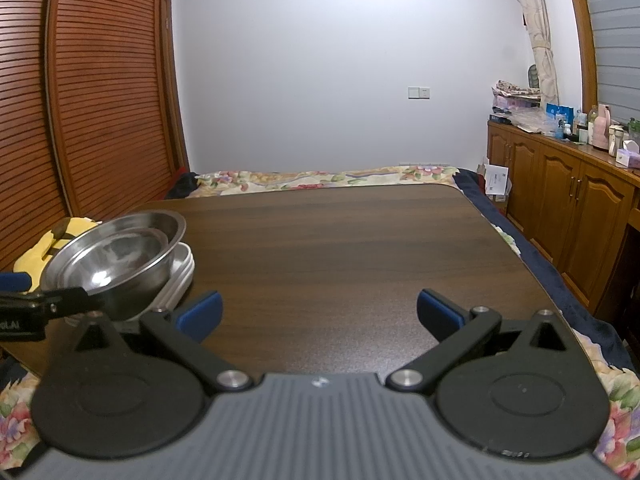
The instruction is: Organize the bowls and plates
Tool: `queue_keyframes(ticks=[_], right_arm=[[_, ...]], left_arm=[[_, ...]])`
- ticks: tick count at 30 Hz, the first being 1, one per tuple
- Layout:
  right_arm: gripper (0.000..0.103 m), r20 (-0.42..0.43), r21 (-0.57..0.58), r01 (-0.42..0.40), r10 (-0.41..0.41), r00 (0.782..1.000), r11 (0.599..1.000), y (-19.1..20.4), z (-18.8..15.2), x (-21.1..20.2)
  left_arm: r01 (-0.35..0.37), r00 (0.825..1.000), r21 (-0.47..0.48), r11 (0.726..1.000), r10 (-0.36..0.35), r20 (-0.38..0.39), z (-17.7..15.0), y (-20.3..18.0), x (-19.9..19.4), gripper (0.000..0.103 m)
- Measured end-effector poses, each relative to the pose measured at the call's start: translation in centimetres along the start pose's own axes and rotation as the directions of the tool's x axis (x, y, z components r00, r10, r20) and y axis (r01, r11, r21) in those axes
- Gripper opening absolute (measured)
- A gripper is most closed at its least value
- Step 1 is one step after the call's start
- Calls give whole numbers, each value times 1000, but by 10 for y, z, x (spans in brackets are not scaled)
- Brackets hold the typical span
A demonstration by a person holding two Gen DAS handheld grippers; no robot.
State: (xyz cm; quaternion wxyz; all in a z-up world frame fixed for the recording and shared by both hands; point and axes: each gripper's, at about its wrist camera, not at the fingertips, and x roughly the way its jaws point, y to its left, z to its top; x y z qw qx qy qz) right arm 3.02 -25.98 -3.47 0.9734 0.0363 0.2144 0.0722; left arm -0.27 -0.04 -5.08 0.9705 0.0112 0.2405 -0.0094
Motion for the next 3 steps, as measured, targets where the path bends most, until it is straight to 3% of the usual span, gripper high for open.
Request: queue_keyframes(ticks=[3], right_arm=[[103,-1,1,0,0,1000,1000,0,0,0]], left_arm=[[1,1000,-2,1000,-1,0,0,1,0,103]])
